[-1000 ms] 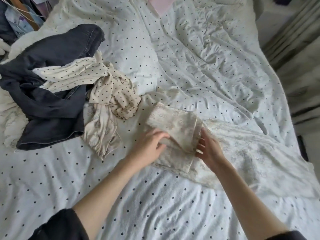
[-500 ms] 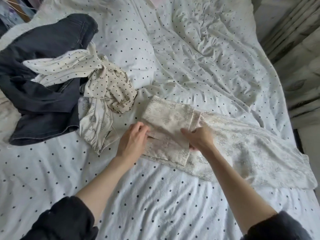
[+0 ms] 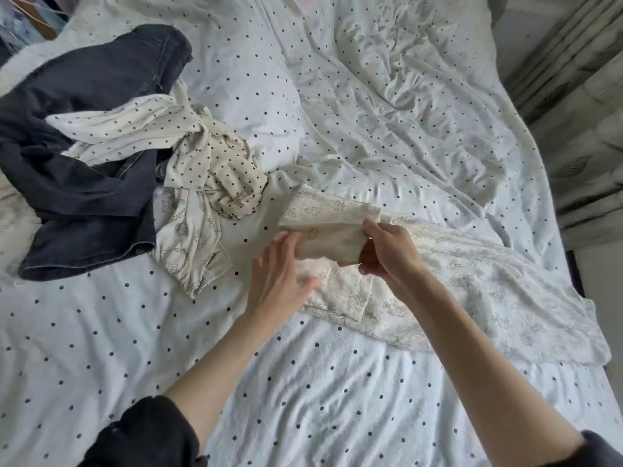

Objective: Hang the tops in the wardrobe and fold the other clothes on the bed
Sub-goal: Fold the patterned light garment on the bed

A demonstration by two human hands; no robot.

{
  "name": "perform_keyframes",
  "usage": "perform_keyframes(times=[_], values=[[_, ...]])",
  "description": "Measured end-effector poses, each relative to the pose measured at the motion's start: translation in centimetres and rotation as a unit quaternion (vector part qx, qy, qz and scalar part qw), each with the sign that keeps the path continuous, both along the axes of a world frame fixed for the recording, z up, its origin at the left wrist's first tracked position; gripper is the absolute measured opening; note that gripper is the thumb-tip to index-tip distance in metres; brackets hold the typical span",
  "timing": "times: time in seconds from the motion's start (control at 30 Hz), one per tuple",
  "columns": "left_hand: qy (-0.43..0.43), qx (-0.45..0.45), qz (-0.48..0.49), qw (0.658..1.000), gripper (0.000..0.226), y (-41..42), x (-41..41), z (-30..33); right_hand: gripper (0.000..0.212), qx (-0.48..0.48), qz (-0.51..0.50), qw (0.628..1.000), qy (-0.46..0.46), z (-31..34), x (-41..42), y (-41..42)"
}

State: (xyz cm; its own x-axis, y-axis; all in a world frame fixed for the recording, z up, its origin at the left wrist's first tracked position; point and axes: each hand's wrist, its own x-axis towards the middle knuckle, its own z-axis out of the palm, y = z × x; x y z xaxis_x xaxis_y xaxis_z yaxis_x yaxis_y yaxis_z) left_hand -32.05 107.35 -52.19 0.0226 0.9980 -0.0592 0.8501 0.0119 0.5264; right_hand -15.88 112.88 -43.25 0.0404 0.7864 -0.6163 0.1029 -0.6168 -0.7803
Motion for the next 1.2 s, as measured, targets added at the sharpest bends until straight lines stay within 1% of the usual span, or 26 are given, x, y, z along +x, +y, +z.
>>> perform_keyframes(times=[0.03,0.07,0.1,0.17,0.23,0.3,0.4,0.43,0.5,0.57,0.63,0.7,0.77,0.8,0.87,0.93,1.03,1.1,1.2], values=[[0.002,0.017,0.028,0.999,0.077,0.1,0.5,0.2,0.025,-0.008,0.004,0.999,0.031,0.5,-0.2,0.0],[-0.003,0.042,0.056,0.998,0.07,0.4,0.9,0.3,0.026,-0.013,0.002,0.998,0.06,0.8,-0.3,0.0],[-0.009,0.067,0.083,0.994,0.059,0.7,1.1,0.6,0.026,-0.017,-0.005,0.997,0.079,1.1,-0.4,0.0],[-0.027,0.092,0.121,0.988,0.041,1.1,0.7,1.0,0.029,-0.017,-0.026,0.996,0.08,1.3,0.0,0.0],[-0.042,0.093,0.125,0.987,0.034,0.9,-0.5,1.2,0.03,-0.022,-0.04,0.997,0.059,1.1,0.5,-0.3],[-0.047,0.108,0.097,0.988,0.029,0.3,-1.8,1.1,0.029,-0.042,-0.04,0.997,0.051,0.5,0.7,-1.1],[-0.064,0.117,0.044,0.99,0.028,-0.6,-3.1,0.9,0.024,-0.067,-0.055,0.996,0.036,-0.6,0.6,-2.1],[-0.05,0.118,0.038,0.991,0.028,-0.8,-3.2,0.8,0.024,-0.069,-0.066,0.994,0.045,-0.7,0.5,-2.2],[0.012,0.115,0.041,0.992,0.034,-0.8,-3.0,0.7,0.025,-0.075,-0.092,0.987,0.105,-0.5,0.3,-2.4],[0.07,0.111,0.044,0.99,0.05,-0.4,-2.0,0.9,0.027,-0.097,-0.125,0.968,0.197,0.1,-0.2,-2.3],[0.088,0.136,0.059,0.985,0.056,0.0,-0.6,1.3,0.029,-0.109,-0.131,0.953,0.251,0.8,-0.9,-2.0],[0.039,0.158,0.118,0.98,0.046,0.5,0.5,1.9,0.031,-0.099,-0.111,0.95,0.274,1.5,-1.5,-1.6],[-0.026,0.165,0.198,0.966,0.032,1.1,0.5,2.5,0.034,-0.077,-0.088,0.951,0.287,2.0,-1.8,-1.2],[-0.048,0.159,0.236,0.958,0.029,1.3,0.1,2.6,0.036,-0.069,-0.081,0.951,0.291,2.2,-1.9,-1.1],[-0.072,0.139,0.271,0.95,0.032,1.2,-0.9,2.7,0.037,-0.054,-0.069,0.955,0.284,2.4,-2.0,-0.8],[-0.079,0.117,0.269,0.953,0.032,0.4,-1.7,2.4,0.037,-0.039,-0.055,0.965,0.253,2.5,-2.1,-0.7],[-0.075,0.1,0.235,0.964,0.019,-1.0,-2.7,1.7,0.032,-0.014,-0.03,0.983,0.181,2.0,-2.2,-1.1],[-0.051,0.128,0.16,0.977,0.02,-1.8,-3.5,1.3,0.023,-0.005,-0.03,0.993,0.118,1.1,-1.8,-1.9],[0.004,0.147,-0.003,0.989,0.03,-2.9,-4.3,0.8,0.017,-0.011,-0.037,0.999,-0.027,-1.2,-0.1,-3.5]])
